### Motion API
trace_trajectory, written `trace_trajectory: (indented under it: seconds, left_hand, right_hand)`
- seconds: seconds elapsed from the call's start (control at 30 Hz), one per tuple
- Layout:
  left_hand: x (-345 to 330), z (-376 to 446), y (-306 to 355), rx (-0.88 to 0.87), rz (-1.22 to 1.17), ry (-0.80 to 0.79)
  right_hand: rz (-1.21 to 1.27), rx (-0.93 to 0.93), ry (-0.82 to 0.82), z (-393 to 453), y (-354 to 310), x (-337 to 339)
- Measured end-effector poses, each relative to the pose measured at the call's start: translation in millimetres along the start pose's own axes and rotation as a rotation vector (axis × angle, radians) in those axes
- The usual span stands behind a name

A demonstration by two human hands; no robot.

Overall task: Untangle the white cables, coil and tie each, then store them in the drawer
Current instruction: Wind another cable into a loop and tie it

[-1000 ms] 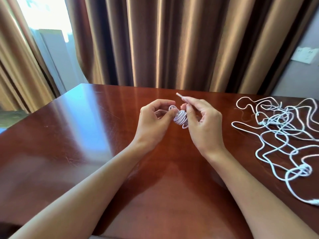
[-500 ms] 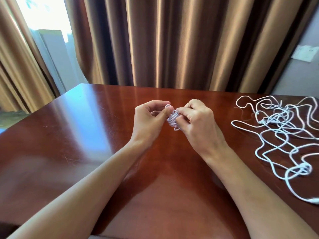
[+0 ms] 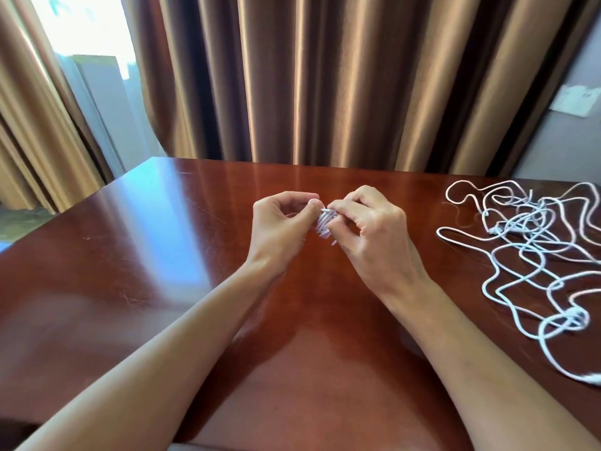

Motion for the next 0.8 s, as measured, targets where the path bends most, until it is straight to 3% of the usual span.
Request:
trace_trajectory:
  seconds: [0.4, 0.6, 0.7, 0.8]
  left_hand:
    - [-5, -5, 8, -0.047, 0.084, -0.038]
    - [-7, -12, 25, -0.188, 0.251, -0.046]
    - [-4, -8, 19, -0.153, 0.196, -0.016]
    - [-4, -4, 8, -0.059, 0.055, -0.047]
  right_hand:
    - [-0.132, -0.044, -0.042, -3, 12, -8]
    - [-0.114, -0.071, -0.076, -6, 16, -18]
    - [-0.029, -0.127, -0.054, -7, 24, -19]
    - [0.049, -0.230, 0.068, -9, 35, -8]
Point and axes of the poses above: each hand's wrist, its own z-axis towards the middle knuckle, its own x-axis out of the back of the hand, y = z × x, the point moved 10 cm from there along z, towards the middle knuckle, and after that the axes turned 7 degrees about z, right-handed, at the moved point
